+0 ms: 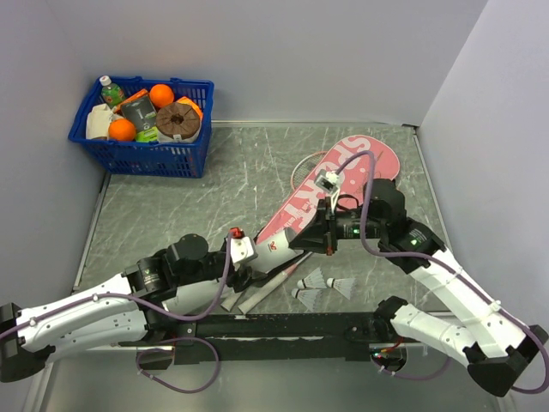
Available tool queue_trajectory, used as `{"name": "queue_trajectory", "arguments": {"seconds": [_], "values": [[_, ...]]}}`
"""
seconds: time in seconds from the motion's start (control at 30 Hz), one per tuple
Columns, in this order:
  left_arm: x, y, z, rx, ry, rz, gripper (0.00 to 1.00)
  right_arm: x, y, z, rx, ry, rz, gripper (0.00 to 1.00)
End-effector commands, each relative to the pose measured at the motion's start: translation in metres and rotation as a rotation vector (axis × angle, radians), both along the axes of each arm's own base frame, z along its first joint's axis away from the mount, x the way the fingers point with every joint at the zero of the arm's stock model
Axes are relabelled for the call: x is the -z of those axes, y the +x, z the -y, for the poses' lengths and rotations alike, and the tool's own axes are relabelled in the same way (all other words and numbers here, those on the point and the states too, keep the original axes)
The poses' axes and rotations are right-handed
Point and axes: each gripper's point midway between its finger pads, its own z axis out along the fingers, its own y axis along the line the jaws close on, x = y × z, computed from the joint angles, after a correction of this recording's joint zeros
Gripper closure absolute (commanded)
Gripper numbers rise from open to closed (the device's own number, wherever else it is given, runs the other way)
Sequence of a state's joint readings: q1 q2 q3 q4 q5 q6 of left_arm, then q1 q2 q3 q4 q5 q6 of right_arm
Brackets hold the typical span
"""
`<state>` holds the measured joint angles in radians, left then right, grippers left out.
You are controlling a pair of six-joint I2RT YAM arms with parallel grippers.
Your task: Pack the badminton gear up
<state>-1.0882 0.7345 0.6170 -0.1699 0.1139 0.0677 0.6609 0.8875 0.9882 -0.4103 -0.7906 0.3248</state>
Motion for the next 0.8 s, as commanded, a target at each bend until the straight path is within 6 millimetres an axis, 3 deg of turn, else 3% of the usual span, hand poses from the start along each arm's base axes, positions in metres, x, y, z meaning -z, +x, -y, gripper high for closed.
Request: {"name": "queue_trajectory", "arguments": {"seconds": [0.0,0.23,0.33,0.43,0.53,0.6,0.63,0.7,0.73,0.77], "values": [[-0.02,-0.005,0.002,0.023,-0.07,0.018,0.99,-0.016,-0.004,0.013,-0.015,0.066,0.078,1.0],[-0.025,-0.011,0.003,0.049,-0.092,0.019,0.99,-0.009,0.0,0.017,0.005,0.062,0.061,1.0],[-0.029,-0.012,0.002,0.05,-0.104,0.022,0.99,0.002,0.024,0.029,0.168,-0.012,0.049,1.0],[-0.032,-0.013,0.002,0.051,-0.112,0.021,0.99,0.02,0.064,0.052,0.423,-0.13,0.042,1.0],[-0.036,-0.013,-0.001,0.043,-0.124,0.024,0.99,0.055,0.101,0.088,0.692,-0.283,-0.036,1.0],[-0.04,-0.014,-0.002,0.044,-0.135,0.028,0.99,0.079,0.115,0.11,0.843,-0.355,-0.131,1.0],[-0.04,-0.014,-0.002,0.042,-0.137,0.028,0.99,0.1,0.124,0.128,0.923,-0.397,-0.196,1.0],[-0.044,-0.015,-0.004,0.041,-0.15,0.036,0.99,0.119,0.138,0.15,1.065,-0.405,-0.263,1.0],[-0.044,-0.015,-0.004,0.041,-0.152,0.036,0.99,0.142,0.139,0.164,1.128,-0.433,-0.317,1.0],[-0.046,-0.015,-0.005,0.038,-0.155,0.039,0.99,0.152,0.141,0.172,1.167,-0.437,-0.335,1.0]]}}
